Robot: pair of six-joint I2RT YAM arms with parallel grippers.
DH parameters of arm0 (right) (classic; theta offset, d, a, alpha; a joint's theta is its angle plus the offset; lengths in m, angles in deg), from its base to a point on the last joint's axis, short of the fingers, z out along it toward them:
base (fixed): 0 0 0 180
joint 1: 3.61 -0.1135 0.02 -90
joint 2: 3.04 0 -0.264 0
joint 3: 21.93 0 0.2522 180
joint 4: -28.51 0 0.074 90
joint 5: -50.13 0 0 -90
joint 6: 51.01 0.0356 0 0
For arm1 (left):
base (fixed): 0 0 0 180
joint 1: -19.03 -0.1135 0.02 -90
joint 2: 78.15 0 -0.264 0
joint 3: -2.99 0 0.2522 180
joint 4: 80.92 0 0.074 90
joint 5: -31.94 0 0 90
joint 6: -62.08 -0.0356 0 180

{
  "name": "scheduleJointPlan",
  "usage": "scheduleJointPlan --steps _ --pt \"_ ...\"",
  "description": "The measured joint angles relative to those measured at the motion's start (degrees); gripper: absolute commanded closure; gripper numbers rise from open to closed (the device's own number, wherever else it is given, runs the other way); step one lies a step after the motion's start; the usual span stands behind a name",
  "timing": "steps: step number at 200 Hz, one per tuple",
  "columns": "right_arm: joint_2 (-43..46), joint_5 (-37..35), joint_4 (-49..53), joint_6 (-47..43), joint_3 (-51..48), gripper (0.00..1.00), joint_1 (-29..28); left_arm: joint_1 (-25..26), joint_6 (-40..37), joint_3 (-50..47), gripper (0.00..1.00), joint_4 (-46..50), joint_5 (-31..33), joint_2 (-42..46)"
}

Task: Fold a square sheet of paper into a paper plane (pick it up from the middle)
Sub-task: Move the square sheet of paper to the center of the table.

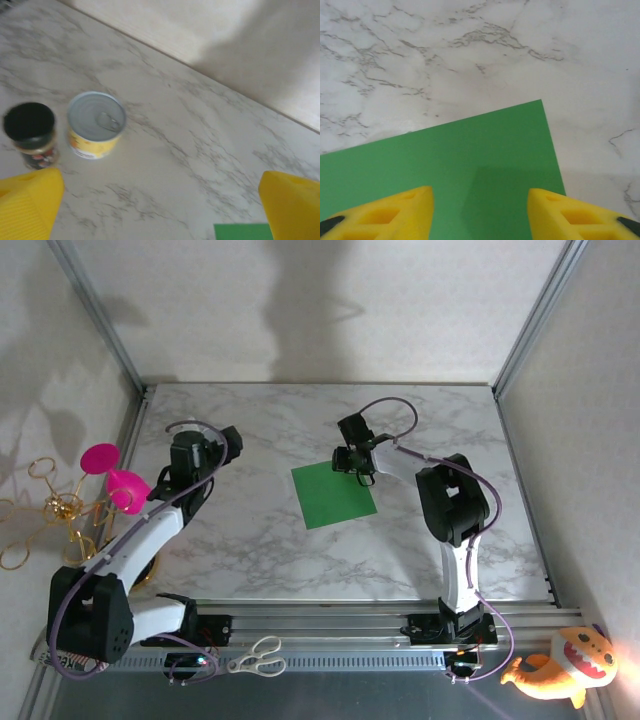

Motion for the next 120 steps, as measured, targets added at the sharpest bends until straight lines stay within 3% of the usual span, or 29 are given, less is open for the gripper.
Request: scheduleJointPlan --steps 52,120 --pt "-2.2 2.4 1.8 5.3 1.7 0.40 -0.1 5.1 6.9 3.4 0.01 4.5 -2.2 -5.6" --pt "-2.5 0.2 0.2 16.3 0.4 0.38 -0.8 6.3 11.9 3.4 0.01 4.9 -5.7 -10.3"
